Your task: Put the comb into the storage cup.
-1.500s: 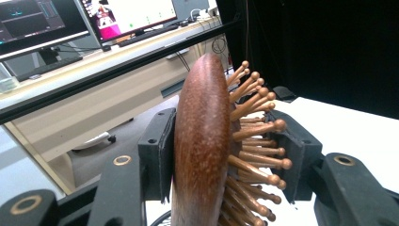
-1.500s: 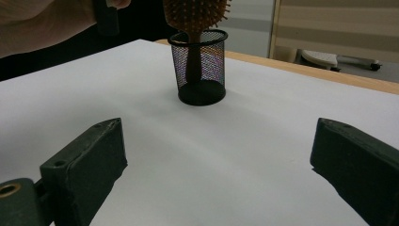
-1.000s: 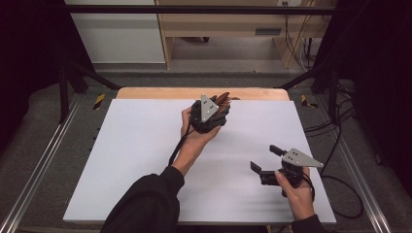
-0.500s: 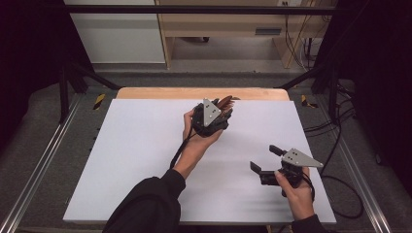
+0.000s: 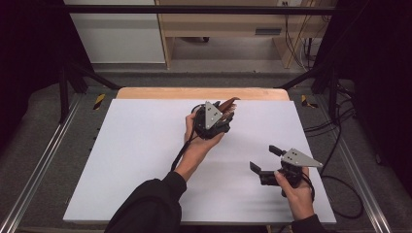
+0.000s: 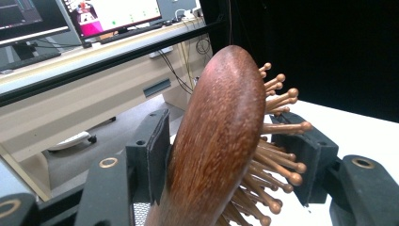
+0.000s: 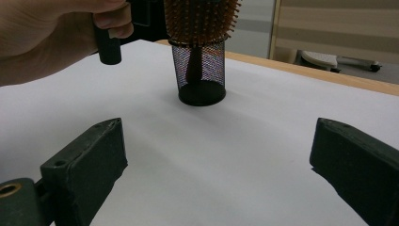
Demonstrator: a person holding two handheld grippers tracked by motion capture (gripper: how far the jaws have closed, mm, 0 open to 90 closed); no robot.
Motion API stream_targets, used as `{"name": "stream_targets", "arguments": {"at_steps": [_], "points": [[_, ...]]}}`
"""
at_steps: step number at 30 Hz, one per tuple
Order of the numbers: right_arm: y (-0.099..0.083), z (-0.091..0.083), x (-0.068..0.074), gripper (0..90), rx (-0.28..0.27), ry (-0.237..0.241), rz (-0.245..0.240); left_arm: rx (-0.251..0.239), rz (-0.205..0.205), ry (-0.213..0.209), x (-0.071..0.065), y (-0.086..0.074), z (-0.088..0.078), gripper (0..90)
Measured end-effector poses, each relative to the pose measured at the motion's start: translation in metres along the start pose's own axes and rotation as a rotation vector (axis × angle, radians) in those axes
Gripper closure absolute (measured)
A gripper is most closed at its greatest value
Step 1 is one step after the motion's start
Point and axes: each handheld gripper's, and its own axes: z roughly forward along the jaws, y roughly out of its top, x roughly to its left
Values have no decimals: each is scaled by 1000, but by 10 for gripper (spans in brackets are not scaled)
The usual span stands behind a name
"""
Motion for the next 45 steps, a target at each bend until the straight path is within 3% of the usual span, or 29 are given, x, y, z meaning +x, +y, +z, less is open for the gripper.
{"name": "stream_targets", "arguments": {"at_steps": [22, 34, 45], "points": [[0, 0, 1, 47, 3, 0, -3, 12, -26, -10, -3, -4, 0, 349], [0, 1, 1, 47, 5, 0, -1, 17, -9, 11, -4, -4, 0, 293], [0, 1, 1, 47, 9, 2, -3, 21, -20, 15, -3, -4, 1, 248]]}}
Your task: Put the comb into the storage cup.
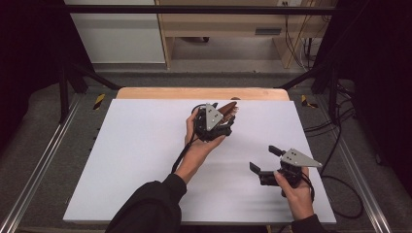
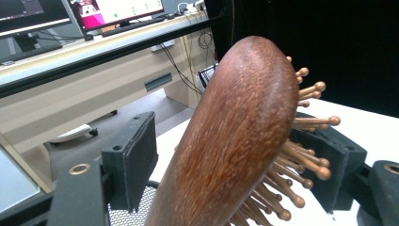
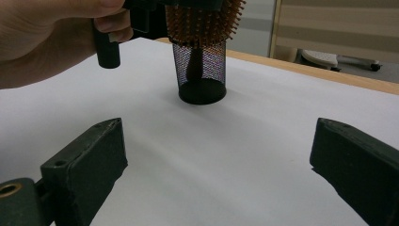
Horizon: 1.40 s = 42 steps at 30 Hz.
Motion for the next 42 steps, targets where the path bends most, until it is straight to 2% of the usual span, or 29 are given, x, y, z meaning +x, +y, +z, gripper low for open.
{"name": "stream_targets", "arguments": {"at_steps": [2, 7, 17, 35, 42], "points": [[0, 0, 0, 46, 0, 0, 0, -1, 6, 8, 0, 0, 0, 230], [0, 1, 0, 46, 3, 1, -3, 10, -13, 6, 1, -1, 1, 191], [0, 1, 0, 46, 4, 2, -5, 23, -21, 1, 1, -3, 3, 153], [0, 1, 1, 45, 6, 4, -6, 28, -29, 4, 1, -4, 3, 138], [0, 1, 1, 45, 6, 6, -6, 25, -21, 12, 2, -4, 3, 136]]}}
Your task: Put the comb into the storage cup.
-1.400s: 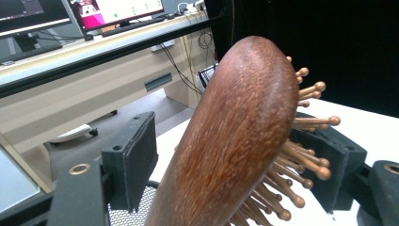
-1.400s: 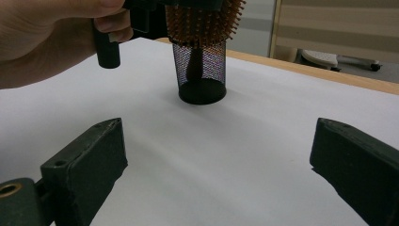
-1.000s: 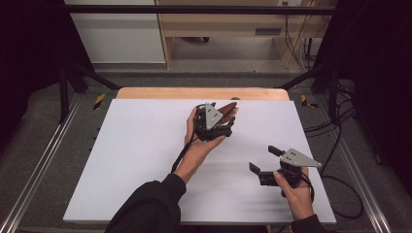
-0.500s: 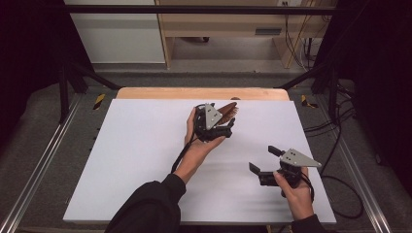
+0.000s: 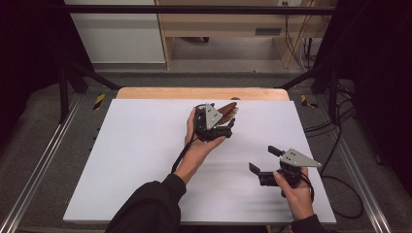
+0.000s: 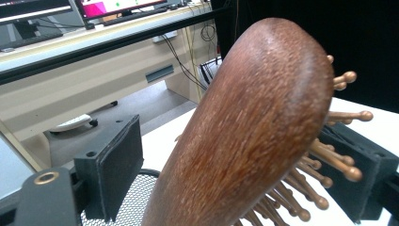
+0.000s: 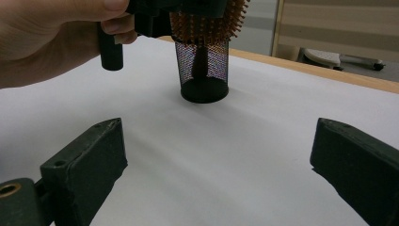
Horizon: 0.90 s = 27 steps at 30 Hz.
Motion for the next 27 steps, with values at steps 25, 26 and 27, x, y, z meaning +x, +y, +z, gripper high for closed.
{"name": "stream_targets", "arguments": {"at_steps": [25, 26, 27], "points": [[0, 0, 0, 44, 2, -1, -3, 14, -14, -1, 0, -3, 0, 65], [0, 0, 0, 44, 3, -1, -4, 14, -16, -2, 0, -3, 0, 63], [0, 0, 0, 44, 3, -1, -3, 14, -15, -3, 0, -3, 0, 61]]}}
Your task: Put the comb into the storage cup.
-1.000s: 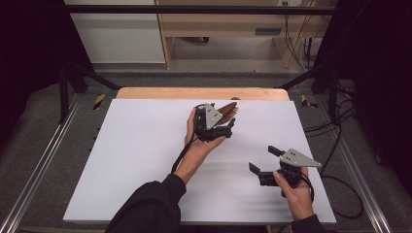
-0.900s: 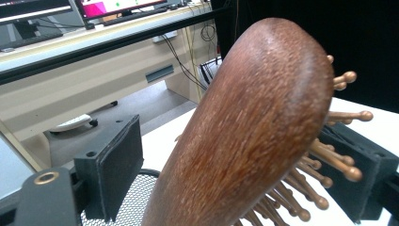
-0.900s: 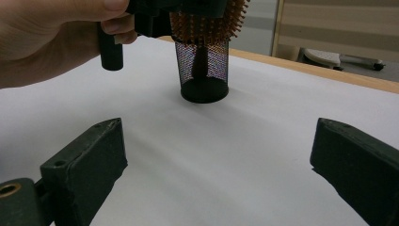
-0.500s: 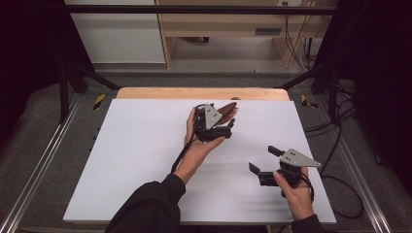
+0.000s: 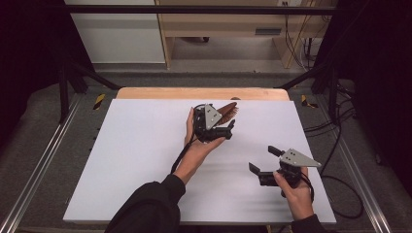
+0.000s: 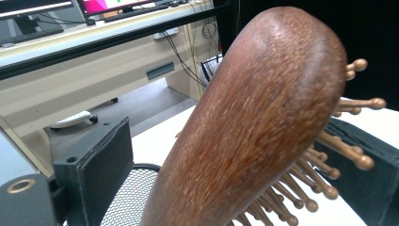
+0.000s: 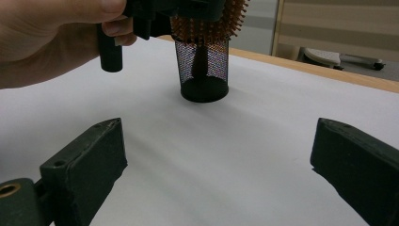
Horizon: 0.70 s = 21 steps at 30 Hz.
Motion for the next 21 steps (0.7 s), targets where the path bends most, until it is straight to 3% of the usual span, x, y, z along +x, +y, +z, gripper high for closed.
{"name": "stream_targets", "arguments": {"at_steps": [8, 10, 21], "points": [[0, 0, 0, 44, 2, 0, 0, -4, 0, -11, 0, -2, -1, 35], [0, 0, 0, 43, 2, 0, 0, -16, 18, 2, 0, -1, -1, 24], [0, 0, 0, 42, 2, -3, -1, -26, 4, -26, -2, -2, -9, 23]]}}
